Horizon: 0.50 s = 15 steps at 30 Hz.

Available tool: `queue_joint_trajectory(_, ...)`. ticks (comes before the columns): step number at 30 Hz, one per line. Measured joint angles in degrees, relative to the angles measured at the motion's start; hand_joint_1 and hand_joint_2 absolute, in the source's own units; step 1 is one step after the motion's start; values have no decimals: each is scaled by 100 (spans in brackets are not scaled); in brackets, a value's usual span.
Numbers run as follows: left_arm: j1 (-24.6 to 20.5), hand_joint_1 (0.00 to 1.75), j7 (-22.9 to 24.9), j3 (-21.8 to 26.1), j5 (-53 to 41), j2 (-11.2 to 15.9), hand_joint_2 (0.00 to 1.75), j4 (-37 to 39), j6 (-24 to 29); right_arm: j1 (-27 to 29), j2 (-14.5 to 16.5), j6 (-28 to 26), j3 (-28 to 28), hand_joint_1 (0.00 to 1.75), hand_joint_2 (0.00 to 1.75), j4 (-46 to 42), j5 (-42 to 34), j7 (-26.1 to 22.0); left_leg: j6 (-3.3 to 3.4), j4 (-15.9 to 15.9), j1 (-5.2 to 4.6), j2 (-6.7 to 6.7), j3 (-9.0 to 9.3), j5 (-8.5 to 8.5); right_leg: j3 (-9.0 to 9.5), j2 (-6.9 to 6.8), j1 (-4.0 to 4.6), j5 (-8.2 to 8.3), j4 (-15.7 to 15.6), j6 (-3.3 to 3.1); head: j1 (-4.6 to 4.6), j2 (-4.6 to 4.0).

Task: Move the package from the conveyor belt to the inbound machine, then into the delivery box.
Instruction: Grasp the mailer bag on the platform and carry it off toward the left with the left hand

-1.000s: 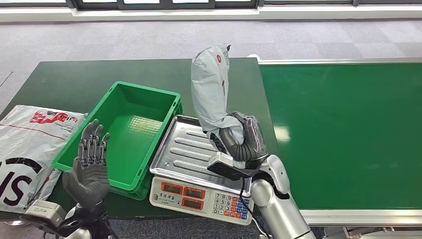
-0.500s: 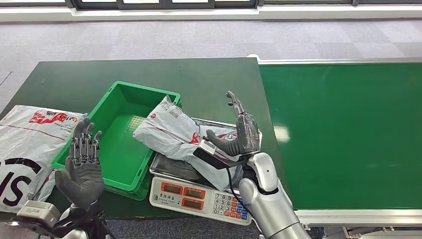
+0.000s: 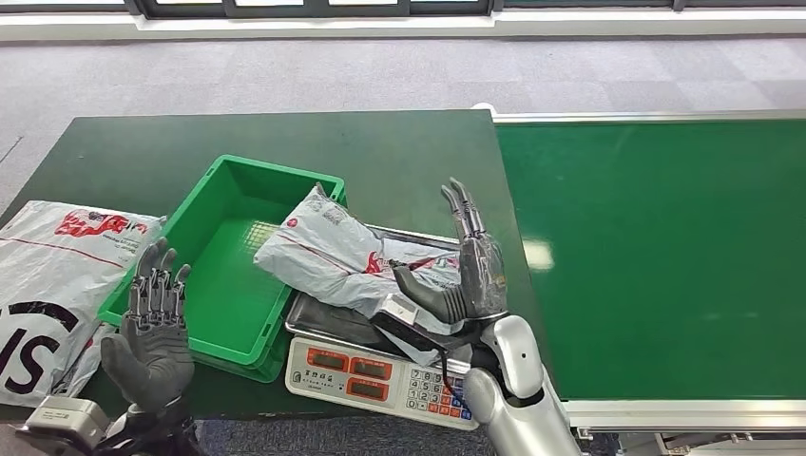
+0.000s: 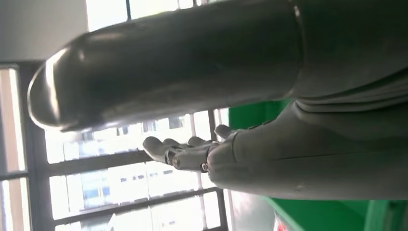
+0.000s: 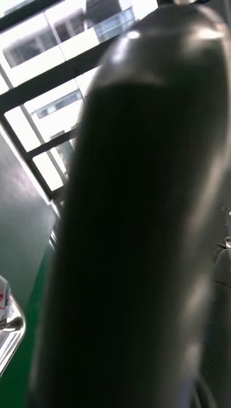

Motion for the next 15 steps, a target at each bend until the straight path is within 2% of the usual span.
queue_joint_trajectory(2, 57, 0, 39, -1, -267, -2, 0, -72, 247, 149, -18, -76, 0, 0, 175, -329, -111, -119, -1, 0, 0, 1, 0, -1, -1, 0, 0, -1, 0, 0, 0, 0)
queue_joint_trajectory(5, 85, 0, 215, -60, -1371, -1, 0, -147, 1008, 386, -33, -518, 0, 0, 175, -819, -343, -440, -1, 0, 0, -1, 0, -1, -4, -2, 0, -1, -1, 0, 0, 0)
queue_joint_trajectory(7, 30, 0, 532, -183, -2283, 19, 0, -133, 1552, 582, -43, -943, 0, 0, 175, -1226, -512, -681, -1, 1, 0, -2, 1, -1, -3, -4, 0, -1, -2, 0, 0, 0)
queue_joint_trajectory(11, -225, 0, 902, -455, -3066, 102, 0, 91, 1998, 914, -93, -1398, -1, 0, 175, -1817, -750, -966, -3, 0, -1, 5, 3, -3, -2, 0, 0, 0, -2, -2, 1, 0)
queue_joint_trajectory(13, -366, 0, 1043, -569, -3301, 155, 0, 243, 2105, 1058, -78, -1448, -29, 0, 175, -2045, -1082, -1487, -4, 1, -1, 10, 5, -4, -5, 4, 0, 1, -2, -3, 0, 0)
queue_joint_trajectory(15, -591, 0, 1255, -698, -3622, 228, 0, 503, 2229, 1215, 19, -1483, -121, 0, 175, -2287, -1537, -2288, -3, 1, -1, 7, 5, -2, -3, 0, 0, 2, -2, -4, 0, 0)
